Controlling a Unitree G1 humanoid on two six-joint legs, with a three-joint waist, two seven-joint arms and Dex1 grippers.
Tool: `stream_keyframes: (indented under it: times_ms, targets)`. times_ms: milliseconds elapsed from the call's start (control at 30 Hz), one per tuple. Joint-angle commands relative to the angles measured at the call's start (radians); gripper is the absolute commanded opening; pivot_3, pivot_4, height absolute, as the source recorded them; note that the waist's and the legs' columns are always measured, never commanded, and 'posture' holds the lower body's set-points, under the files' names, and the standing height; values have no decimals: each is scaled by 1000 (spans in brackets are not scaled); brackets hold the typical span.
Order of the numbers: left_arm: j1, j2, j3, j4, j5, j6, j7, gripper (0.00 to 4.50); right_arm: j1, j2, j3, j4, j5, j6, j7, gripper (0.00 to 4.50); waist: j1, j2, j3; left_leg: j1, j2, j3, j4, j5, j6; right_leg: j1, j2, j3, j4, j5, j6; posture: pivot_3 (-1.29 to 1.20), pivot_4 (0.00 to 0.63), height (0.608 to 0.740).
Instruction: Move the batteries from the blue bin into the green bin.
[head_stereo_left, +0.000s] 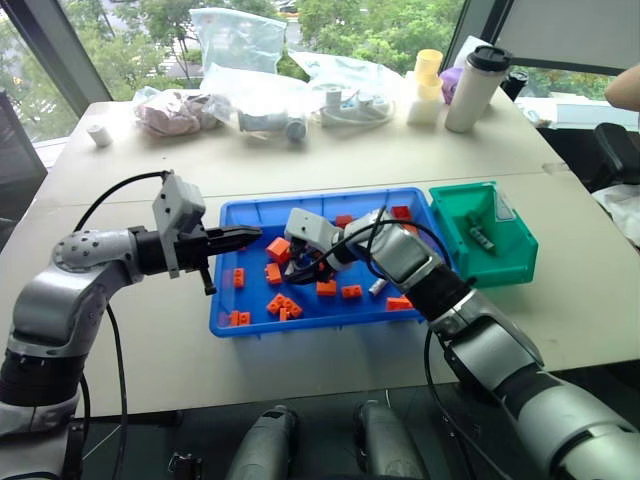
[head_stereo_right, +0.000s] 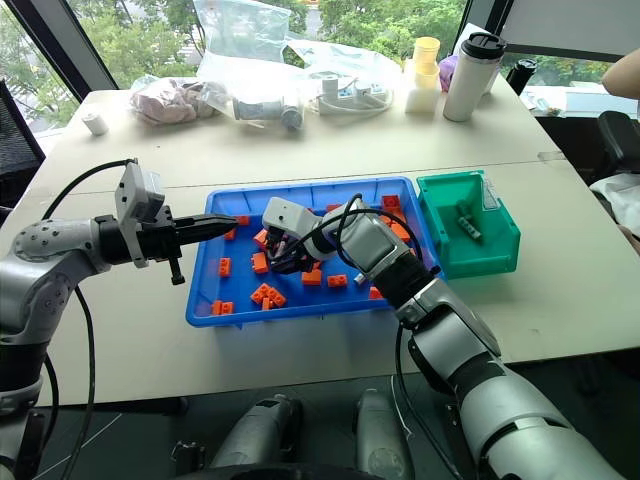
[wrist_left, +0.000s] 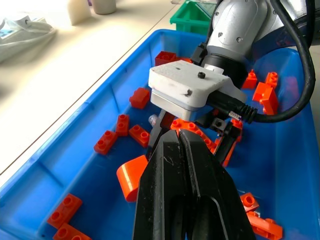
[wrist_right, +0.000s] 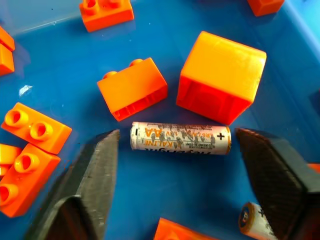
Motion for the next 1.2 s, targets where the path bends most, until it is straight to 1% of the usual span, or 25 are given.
stream_keyframes:
  times_ms: [33,133,300,367,400,467,500,567,600,733,800,867,1033,1100,1167,1200]
  targets:
    - [-3,2,23,-26,2,-21,5,0,-17,8,-10,-25,-18,15,-6,2189,0,0,0,0,0,0,0,0,0,0,0,0,0,0,0,0,150,740]
    - [-9,-3,17,-23,2,-23,5,0,-17,-1,-22,-50,-20,30,-6,2191,1,0,0,0,0,0,0,0,0,0,0,0,0,0,0,0,150,740]
    - [-15,-11,6,-19,8,-26,3,0,-41,-84,-85,-199,-24,109,-25,2191,4,0,0,-1,0,0,1,0,0,-1,0,0,1,0,0,0,150,740]
    - [-18,-14,5,-19,6,-25,2,0,-45,-184,-175,-365,12,195,-5,2191,8,1,0,-2,0,0,1,0,0,-2,0,0,1,0,0,0,150,740]
    - [-20,-15,1,-15,7,-26,-1,0,-51,-238,-248,-450,38,257,-5,2191,8,1,0,-6,-1,0,2,0,0,-6,-1,0,1,0,0,0,150,740]
    - [-21,-19,-4,-10,7,-30,-6,0,-52,-322,-358,-563,76,346,-10,2191,9,1,0,-10,-1,0,3,0,-1,-10,-1,0,4,0,0,0,150,740]
    - [-27,-25,-13,-2,10,-34,-10,0,-34,-392,-421,-607,76,377,-17,2191,10,1,0,-10,-1,0,3,0,-1,-11,-1,0,4,0,0,0,150,740]
    - [-41,-35,-29,16,17,-42,-18,0,23,-512,-494,-654,55,430,-52,2191,14,0,0,-10,-1,-1,2,0,0,-10,-2,-1,4,0,0,0,150,740]
    - [-47,-39,-35,23,20,-46,-22,0,50,-553,-515,-664,49,449,-70,2191,15,0,0,-10,-1,0,2,-1,1,-10,-2,-1,3,0,0,0,150,740]
    - [-75,-54,-60,57,32,-64,-45,0,159,-667,-592,-676,69,485,-103,2191,4,0,0,-8,-1,2,2,-2,4,-8,-2,0,3,0,0,0,150,740]
    - [-94,-62,-74,78,42,-75,-57,0,220,-702,-620,-676,81,482,-106,2191,3,1,0,-8,0,3,2,-2,4,-10,-3,2,6,0,-1,0,150,740]
    - [-114,-70,-86,99,51,-85,-70,0,278,-714,-632,-675,93,472,-113,2191,3,1,0,-8,0,4,2,-2,4,-11,-3,2,8,0,-1,0,150,740]
    - [-133,-80,-96,124,65,-99,-84,0,336,-719,-644,-677,123,457,-139,2191,7,1,0,-8,0,4,3,-2,4,-11,-4,2,8,0,-1,0,150,740]
    - [-140,-83,-98,129,70,-101,-90,0,359,-720,-660,-675,130,456,-157,3223,9,1,0,-8,0,4,3,-2,4,-11,-4,2,8,0,-1,0,150,740]
    - [-142,-83,-96,130,72,-101,-94,0,351,-732,-667,-682,132,442,-171,4241,10,1,0,-9,-1,4,4,-2,4,-10,-4,2,8,0,-1,0,150,740]
    - [-140,-82,-95,128,72,-100,-95,0,327,-738,-667,-697,136,429,-175,4487,10,1,0,-9,-1,4,4,-2,4,-10,-4,2,8,0,-1,0,150,740]
